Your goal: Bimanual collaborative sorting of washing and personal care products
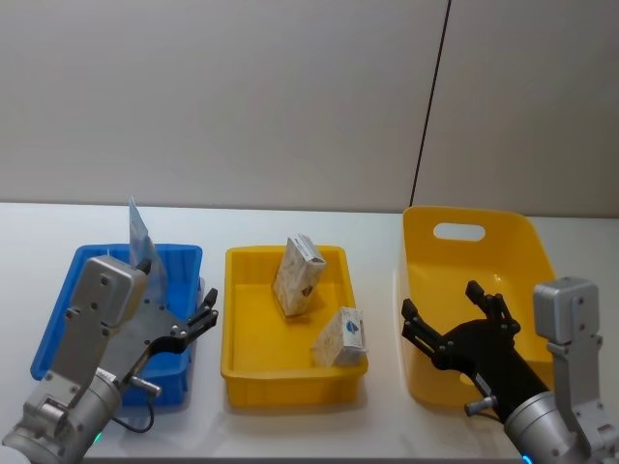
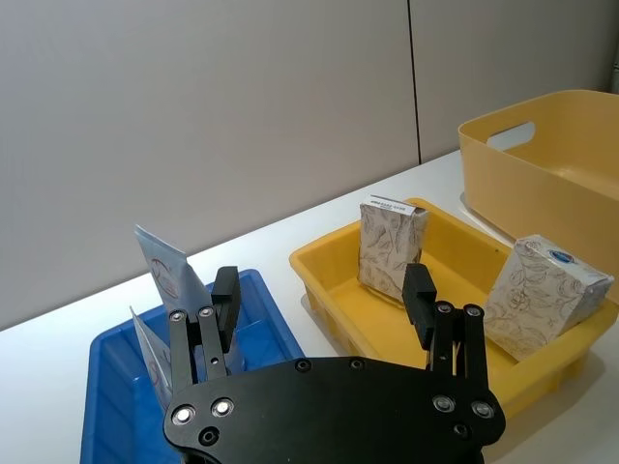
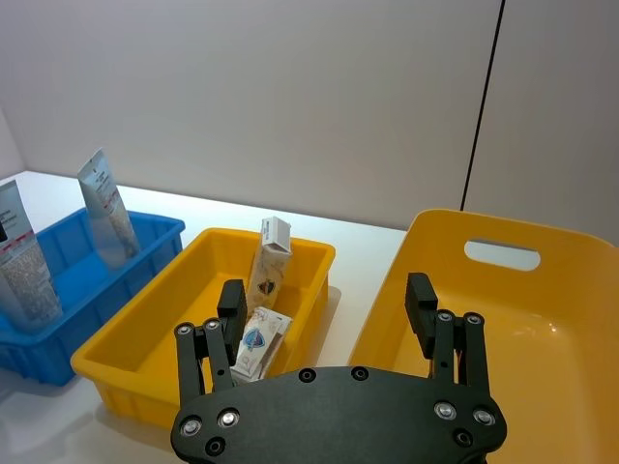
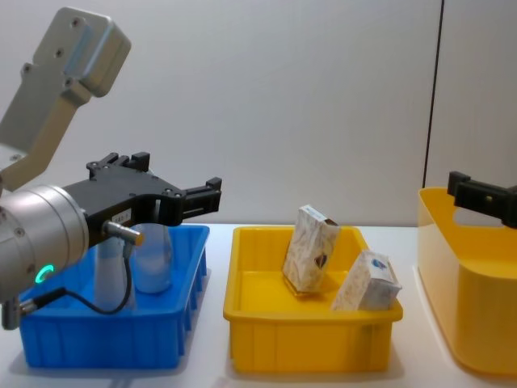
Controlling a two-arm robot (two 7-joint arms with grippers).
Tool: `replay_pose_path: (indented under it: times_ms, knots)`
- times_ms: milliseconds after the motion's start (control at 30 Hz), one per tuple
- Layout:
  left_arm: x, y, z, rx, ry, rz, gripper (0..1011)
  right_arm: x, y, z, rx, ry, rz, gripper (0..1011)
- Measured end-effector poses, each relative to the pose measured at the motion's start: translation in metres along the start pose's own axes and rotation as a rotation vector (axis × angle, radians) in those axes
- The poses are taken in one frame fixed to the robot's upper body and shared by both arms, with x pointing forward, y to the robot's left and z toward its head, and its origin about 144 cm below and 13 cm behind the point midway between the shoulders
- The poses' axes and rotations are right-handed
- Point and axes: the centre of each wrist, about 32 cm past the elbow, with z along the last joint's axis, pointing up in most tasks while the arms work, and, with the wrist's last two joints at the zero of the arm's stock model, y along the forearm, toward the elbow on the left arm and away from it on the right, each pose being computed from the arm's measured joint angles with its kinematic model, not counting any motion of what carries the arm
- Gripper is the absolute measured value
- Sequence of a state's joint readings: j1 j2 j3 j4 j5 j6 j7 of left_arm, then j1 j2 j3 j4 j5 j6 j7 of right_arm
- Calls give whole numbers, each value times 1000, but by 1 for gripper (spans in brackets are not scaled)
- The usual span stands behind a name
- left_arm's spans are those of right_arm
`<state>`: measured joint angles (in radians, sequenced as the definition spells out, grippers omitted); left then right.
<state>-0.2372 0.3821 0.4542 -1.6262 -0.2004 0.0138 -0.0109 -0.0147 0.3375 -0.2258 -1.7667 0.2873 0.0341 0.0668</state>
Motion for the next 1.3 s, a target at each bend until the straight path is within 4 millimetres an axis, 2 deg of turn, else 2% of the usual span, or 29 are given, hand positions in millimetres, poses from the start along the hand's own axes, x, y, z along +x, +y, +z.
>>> replay_pose_path:
  times_ms: [933, 1300]
  knots:
    - [0, 0, 0, 0, 0, 0, 1001, -1, 0, 0, -1, 1, 1, 1004]
    - [0, 0, 0, 0, 0, 0, 1001, -19, 13, 4, -55, 23, -2, 1004]
